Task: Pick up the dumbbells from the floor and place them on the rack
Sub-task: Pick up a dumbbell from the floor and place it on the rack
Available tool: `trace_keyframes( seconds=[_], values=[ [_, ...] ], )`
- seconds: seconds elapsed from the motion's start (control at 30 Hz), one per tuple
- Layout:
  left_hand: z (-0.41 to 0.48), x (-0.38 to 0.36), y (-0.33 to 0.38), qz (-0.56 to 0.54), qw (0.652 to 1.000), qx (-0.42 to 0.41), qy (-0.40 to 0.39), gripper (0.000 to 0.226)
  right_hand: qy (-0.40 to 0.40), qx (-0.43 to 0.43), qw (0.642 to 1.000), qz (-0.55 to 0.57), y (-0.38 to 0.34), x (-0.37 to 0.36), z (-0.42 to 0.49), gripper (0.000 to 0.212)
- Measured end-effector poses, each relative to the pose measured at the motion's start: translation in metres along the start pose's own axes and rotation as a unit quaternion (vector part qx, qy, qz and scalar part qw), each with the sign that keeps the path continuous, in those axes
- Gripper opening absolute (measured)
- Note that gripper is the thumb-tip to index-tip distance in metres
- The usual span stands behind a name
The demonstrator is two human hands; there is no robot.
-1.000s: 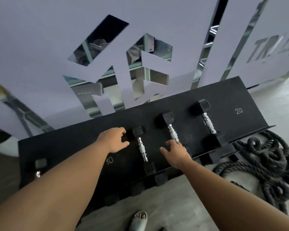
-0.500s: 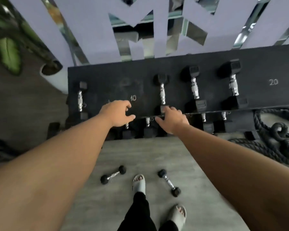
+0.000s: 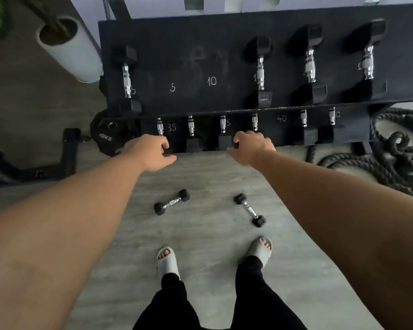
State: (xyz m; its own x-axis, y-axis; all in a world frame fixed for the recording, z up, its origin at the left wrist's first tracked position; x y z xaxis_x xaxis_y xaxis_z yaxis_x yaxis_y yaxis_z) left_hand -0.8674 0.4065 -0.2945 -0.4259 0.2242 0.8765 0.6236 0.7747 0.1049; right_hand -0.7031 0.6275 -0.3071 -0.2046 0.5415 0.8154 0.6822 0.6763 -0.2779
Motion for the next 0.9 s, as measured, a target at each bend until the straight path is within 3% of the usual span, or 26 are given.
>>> trace_keyframes(
  seconds=[0.13,0.37,0.63,0.9],
  values=[
    [-0.019,-0.029,-0.056,0.008,0.999,-0.011,-0.034,0.05,-0.059,-0.011,0.998,-0.012,-0.041,-0.051,-0.005,0.053],
    [-0.012,-0.11,-0.137,-0.04,0.995,0.059,-0.076,0.053,-0.108,0.02,0.994,-0.018,-0.086,-0.155,0.017,0.052],
    [0.023,-0.232,-0.178,-0.064,0.986,0.107,-0.11,0.054,-0.162,0.068,0.983,-0.055,-0.099,-0.274,0.083,0.051],
    [0.109,-0.389,-0.233,-0.16,0.965,0.166,-0.123,0.061,-0.185,0.044,0.982,-0.025,-0.091,-0.418,0.193,0.046]
  ],
)
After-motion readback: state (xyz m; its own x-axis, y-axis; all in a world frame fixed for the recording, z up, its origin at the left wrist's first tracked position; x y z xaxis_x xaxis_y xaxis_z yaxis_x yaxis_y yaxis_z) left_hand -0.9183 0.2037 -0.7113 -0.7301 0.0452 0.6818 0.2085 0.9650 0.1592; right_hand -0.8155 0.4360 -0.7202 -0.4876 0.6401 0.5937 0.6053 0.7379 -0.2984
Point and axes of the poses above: each hand's wrist, its own z-axis towards the middle knuckle, its own x-axis out of the back of the hand, y = z × x, the point moved 5 cm from there along z, towards the middle knuckle, and after that the axes turned 6 degrees about z, right-handed, at the moved point
